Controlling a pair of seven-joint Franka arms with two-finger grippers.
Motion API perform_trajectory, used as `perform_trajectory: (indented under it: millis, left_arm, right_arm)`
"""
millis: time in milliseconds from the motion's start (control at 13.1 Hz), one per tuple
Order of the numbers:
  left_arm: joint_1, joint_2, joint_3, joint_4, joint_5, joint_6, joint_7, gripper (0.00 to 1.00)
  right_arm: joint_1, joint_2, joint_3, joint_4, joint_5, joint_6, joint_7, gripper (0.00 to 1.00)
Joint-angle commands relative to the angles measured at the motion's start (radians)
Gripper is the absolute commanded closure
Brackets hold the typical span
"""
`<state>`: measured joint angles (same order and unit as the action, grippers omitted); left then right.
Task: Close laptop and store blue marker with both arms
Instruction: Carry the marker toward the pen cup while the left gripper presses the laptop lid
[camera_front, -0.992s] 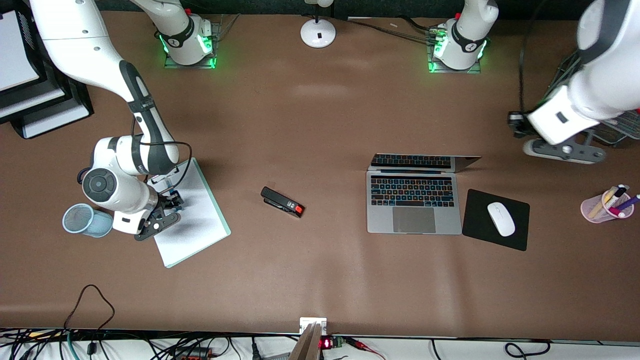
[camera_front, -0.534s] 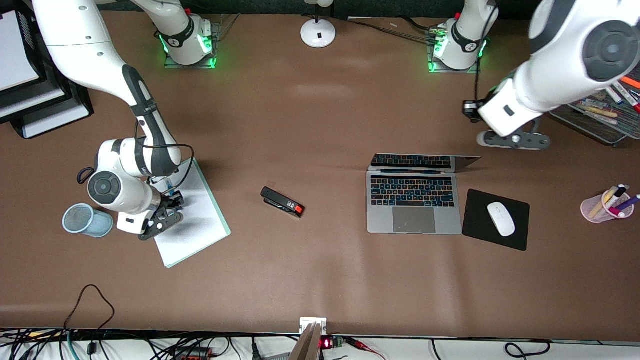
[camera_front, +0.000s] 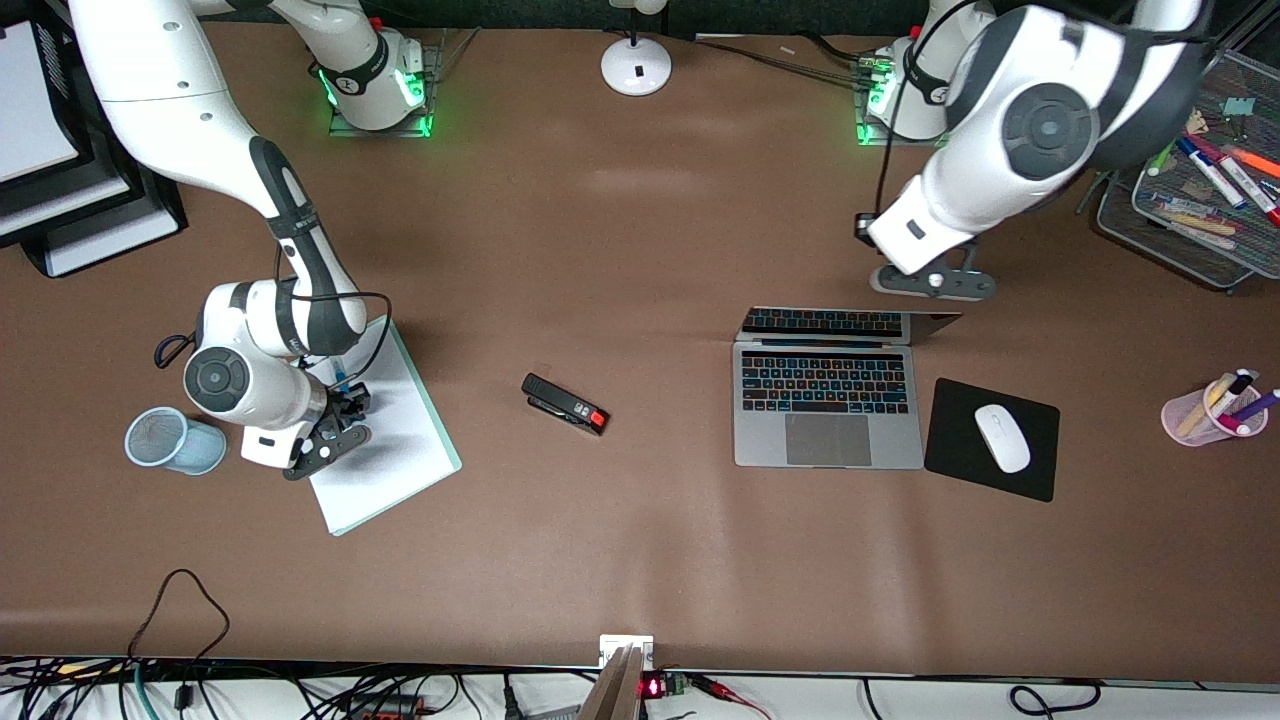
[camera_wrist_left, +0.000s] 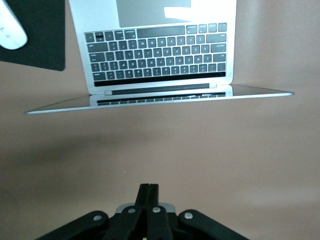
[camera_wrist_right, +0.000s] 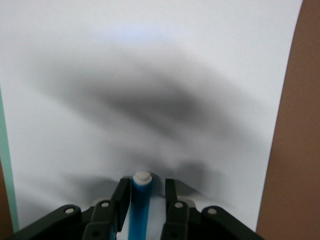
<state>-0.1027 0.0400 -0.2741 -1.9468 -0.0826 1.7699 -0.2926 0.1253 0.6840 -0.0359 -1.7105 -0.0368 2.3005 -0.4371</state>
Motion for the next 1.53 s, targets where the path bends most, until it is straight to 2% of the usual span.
perform_trajectory:
  millis: [0, 229, 381, 610, 763, 992, 1220, 1449]
  left_arm:
    - [0.014, -0.034, -0.005, -0.128, -0.02, 0.147, -0.011, 1.0]
    - [0.02, 0.02, -0.004, -0.164, -0.019, 0.238, -0.039, 1.0]
    - [0.018, 0.07, -0.002, -0.164, -0.011, 0.336, -0.039, 1.0]
    - [0.018, 0.144, 0.004, -0.152, 0.003, 0.474, -0.033, 1.0]
    - [0.02, 0.181, 0.007, -0.12, 0.078, 0.5, -0.036, 1.0]
    - [0.031, 0.211, 0.012, -0.078, 0.083, 0.503, -0.037, 1.0]
    - [0.052, 0.297, 0.012, 0.021, 0.084, 0.505, -0.036, 1.0]
    - [0.051, 0.366, 0.012, 0.074, 0.084, 0.558, -0.036, 1.0]
  right_arm:
    - [0.004, 0.014, 0.005, 0.014, 0.026, 0.008, 0.0, 0.75]
    - [0.002, 0.009, 0.004, 0.02, 0.026, 0.01, 0.0, 1.0]
    - [-0.007, -0.006, 0.002, 0.041, 0.026, -0.003, -0.006, 1.0]
    - [-0.047, -0.087, 0.002, 0.086, 0.026, -0.093, -0.02, 1.0]
    - [-0.068, -0.132, 0.002, 0.126, 0.026, -0.15, -0.086, 1.0]
    - [-0.124, -0.202, 0.002, 0.143, 0.034, -0.153, -0.268, 1.0]
    - [-0.208, -0.242, 0.001, 0.157, 0.241, -0.154, -0.614, 1.0]
    - [-0.282, -0.242, -0.002, 0.183, 0.424, -0.162, -0.907, 1.0]
